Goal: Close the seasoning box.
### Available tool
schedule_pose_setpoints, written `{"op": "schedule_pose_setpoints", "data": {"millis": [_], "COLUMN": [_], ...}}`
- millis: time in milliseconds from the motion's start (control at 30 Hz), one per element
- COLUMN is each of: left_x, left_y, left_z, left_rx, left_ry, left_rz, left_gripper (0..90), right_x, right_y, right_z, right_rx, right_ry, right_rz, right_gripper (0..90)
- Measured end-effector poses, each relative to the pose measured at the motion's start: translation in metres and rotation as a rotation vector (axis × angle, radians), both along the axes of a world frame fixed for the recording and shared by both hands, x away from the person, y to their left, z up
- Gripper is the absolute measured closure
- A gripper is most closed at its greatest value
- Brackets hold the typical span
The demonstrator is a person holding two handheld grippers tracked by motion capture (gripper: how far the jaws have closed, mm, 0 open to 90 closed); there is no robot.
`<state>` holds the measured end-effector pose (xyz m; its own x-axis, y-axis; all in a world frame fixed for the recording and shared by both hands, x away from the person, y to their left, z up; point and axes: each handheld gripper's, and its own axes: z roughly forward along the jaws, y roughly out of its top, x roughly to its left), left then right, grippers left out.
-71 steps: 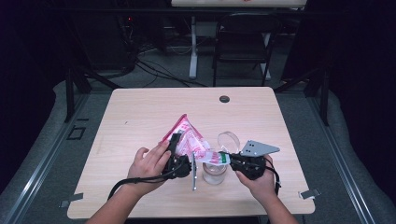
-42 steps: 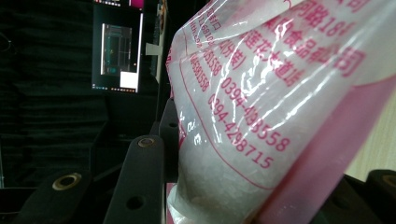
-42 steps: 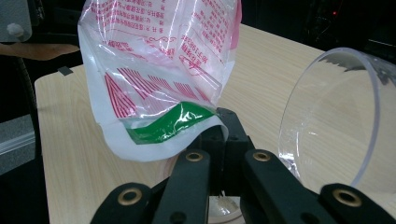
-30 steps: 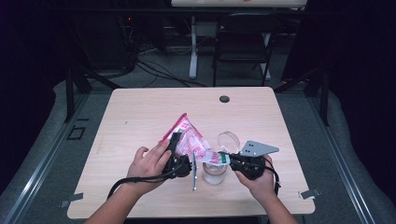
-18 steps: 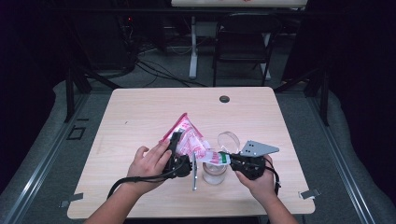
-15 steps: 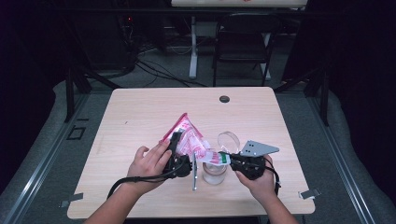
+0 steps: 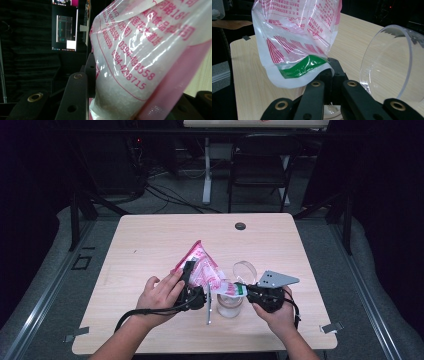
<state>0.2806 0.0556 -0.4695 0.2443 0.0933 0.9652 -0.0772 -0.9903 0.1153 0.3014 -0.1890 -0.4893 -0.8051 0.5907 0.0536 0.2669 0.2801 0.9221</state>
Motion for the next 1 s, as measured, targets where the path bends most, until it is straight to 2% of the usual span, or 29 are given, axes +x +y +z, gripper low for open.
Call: {"op": "schedule_pose_setpoints", "data": {"millis": [1000], "left_x": [-0.0003], "left_y": [-0.0009], "left_z": [0.0013], "left_rx": [0.011], "left_ry": [0.002], "left_rz": [-0.004], "left_gripper": [65.7], "right_x": [0.0012], "right_y": [0.0003], "right_z": [-0.0015], "right_rx": [-0.006], "right_ry": [0.001], "right_rz": [0.001], "right_gripper": [90.0]}}
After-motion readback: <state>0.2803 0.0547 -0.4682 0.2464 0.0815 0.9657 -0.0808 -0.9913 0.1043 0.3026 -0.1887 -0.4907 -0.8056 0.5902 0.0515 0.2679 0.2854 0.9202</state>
